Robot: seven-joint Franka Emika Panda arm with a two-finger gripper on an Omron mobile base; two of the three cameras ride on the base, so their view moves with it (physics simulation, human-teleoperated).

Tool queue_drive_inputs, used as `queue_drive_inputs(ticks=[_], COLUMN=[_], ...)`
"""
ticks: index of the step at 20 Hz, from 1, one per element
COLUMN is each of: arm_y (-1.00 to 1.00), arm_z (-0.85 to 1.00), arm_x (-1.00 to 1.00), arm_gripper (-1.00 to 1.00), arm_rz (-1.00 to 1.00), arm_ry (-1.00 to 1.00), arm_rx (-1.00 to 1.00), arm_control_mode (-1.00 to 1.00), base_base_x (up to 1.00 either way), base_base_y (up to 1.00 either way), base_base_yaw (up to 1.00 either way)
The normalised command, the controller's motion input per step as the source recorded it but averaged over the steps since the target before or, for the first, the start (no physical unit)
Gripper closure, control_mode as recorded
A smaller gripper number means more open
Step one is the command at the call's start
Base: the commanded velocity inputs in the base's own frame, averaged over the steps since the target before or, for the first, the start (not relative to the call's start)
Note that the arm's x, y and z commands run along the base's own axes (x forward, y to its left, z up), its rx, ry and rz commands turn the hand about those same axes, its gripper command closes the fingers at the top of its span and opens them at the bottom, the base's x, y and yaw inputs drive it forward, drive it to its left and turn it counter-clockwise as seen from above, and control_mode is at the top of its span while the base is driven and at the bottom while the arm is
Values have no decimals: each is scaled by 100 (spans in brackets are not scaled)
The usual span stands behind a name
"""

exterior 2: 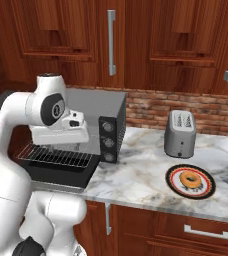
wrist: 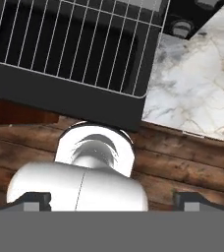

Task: Pick up the bagel from the plate, place it on the toaster oven rack, close the door, and set the timer.

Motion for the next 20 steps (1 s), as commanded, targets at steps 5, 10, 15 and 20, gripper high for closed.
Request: queue_drive_inputs(ticks=[5, 10, 15, 20], arm_y=[-100, -99, -81, -55], arm_z=[-20, -27, -30, -13], arm_x=[0, 0, 2, 28], arm_gripper=[-100, -100, -100, -100], arm_rz=[-43, -35, -27, -15], arm_ry=[0, -1, -7, -4], arm_rx=[-14, -15, -17, -11], arm_control_mode=[-100, -100, -100, -100], base_base_x=[0, 0, 0, 0], base_base_y=[0, 0, 0, 0], base_base_yaw=[0, 0, 0, 0])
